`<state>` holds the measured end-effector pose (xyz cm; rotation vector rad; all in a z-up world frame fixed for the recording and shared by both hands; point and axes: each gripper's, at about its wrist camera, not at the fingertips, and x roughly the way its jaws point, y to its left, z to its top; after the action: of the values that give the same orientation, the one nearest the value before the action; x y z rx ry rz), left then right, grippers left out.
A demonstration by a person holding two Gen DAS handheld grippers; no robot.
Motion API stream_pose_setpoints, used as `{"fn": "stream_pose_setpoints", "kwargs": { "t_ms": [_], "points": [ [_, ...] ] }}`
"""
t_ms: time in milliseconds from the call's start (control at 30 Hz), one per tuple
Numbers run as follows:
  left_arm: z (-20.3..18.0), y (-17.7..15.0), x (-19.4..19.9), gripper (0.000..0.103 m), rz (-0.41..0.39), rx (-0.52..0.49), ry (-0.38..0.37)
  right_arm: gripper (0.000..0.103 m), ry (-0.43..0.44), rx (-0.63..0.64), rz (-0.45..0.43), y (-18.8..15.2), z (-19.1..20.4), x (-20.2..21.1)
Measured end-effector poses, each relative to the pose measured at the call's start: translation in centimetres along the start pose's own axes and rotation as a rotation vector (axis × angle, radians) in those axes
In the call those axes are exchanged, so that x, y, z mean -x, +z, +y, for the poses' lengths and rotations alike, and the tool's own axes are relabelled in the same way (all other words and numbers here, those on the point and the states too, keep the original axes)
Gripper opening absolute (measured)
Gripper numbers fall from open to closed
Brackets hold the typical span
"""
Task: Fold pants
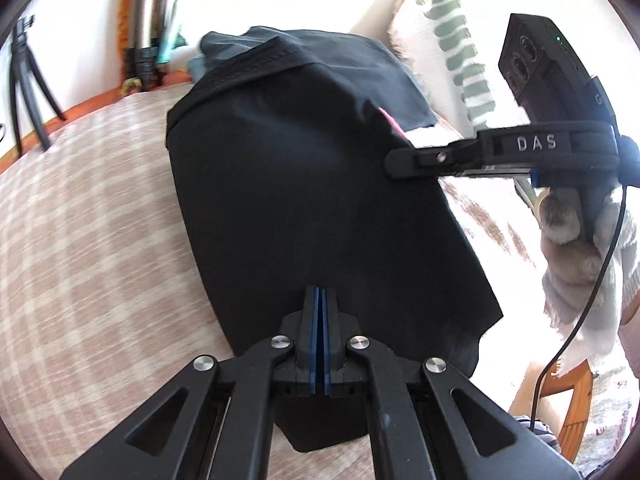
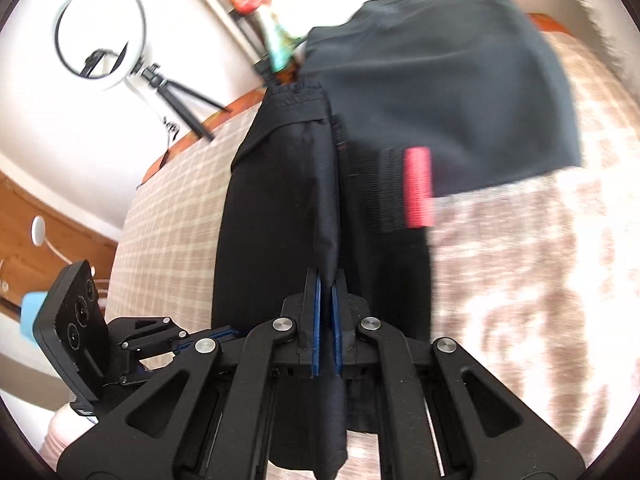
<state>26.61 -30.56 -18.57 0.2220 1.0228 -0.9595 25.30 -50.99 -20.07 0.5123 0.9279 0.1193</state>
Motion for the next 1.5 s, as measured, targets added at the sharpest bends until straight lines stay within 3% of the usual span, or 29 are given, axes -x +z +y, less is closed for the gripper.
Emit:
{"fn": "stream_pose_setpoints", "kwargs": {
  "t_ms": [167, 300, 400, 433, 467, 533, 633, 667, 700, 733, 867, 967, 1033, 1167, 1300, 1367, 1400, 1500],
  "points": [
    [-1.3, 1.0, -1.6, 0.000, 0.015, -0.035, 0.025, 0.002, -0.101, -0.026, -0.028, -0.6, -2.7, 0.7],
    [-0.5, 0.9, -2.4, 0.000, 0.029, -0.004, 0.029, 0.002, -0.043, -0.063, -0.029, -0.9, -4.5, 0.8],
    [-0.1, 0.6, -2.4, 0.000, 0.024, 0.008, 0.016, 0.006, 0.052, -0.047, -0.063, 0.0, -3.9, 1.6],
    [-0.1, 0.5, -2.3, 0.000, 0.023, 0.006, 0.017, 0.016, 0.067, -0.028, -0.069, 0.6, -3.2, 1.7],
    [-0.1, 0.4, -2.3, 0.000, 0.023, 0.005, 0.019, 0.039, 0.069, 0.001, -0.074, 1.2, -2.5, 1.5],
    [-0.2, 0.4, -2.2, 0.000, 0.021, 0.005, 0.022, 0.058, 0.036, 0.055, -0.085, 2.4, -1.0, 0.8],
    [-0.2, 0.2, -1.8, 0.000, 0.016, 0.004, 0.027, 0.058, -0.016, 0.088, -0.081, 4.2, 0.6, -1.4],
    [-0.1, 0.0, -1.5, 0.000, 0.015, 0.007, 0.027, 0.054, -0.023, 0.092, -0.079, 4.5, 0.8, -1.9],
    [0.0, -0.2, -1.2, 0.000, 0.013, 0.012, 0.026, 0.042, -0.038, 0.096, -0.078, 4.6, 0.9, -2.3],
    [0.2, -0.3, -0.9, 0.000, 0.008, 0.022, 0.022, 0.013, -0.047, 0.092, -0.058, 4.7, 1.0, -3.0],
    [0.8, -0.7, 0.8, 0.000, -0.023, 0.064, -0.020, 0.005, -0.093, 0.081, -0.083, 4.4, 1.3, -2.2],
    [0.4, -1.1, 1.3, 0.000, -0.024, 0.034, -0.038, 0.005, -0.192, 0.081, -0.097, 4.0, 0.4, -2.1],
    [-0.2, -1.6, 0.7, 0.000, 0.001, 0.000, -0.054, 0.005, -0.207, 0.034, -0.072, 3.9, -1.0, -2.9],
    [-0.7, -2.5, -0.9, 0.000, 0.029, -0.055, -0.011, 0.008, -0.196, 0.040, -0.062, 3.9, -1.1, -2.6],
    [0.0, -2.4, -1.1, 0.000, 0.034, -0.029, -0.032, 0.021, -0.178, 0.044, -0.061, 3.0, -1.0, -0.5],
    [0.1, -2.4, -1.0, 0.000, 0.036, -0.035, -0.018, 0.043, -0.147, 0.047, -0.062, 1.7, -0.7, 0.8],
    [0.1, -2.4, -1.0, 0.000, 0.032, -0.046, -0.009, 0.048, -0.133, 0.058, -0.059, 1.2, -0.4, 1.1],
    [-0.1, -2.5, -1.3, 0.000, 0.016, -0.067, 0.010, 0.052, -0.138, 0.118, -0.051, -0.8, 0.6, 1.9]
  ]
}}
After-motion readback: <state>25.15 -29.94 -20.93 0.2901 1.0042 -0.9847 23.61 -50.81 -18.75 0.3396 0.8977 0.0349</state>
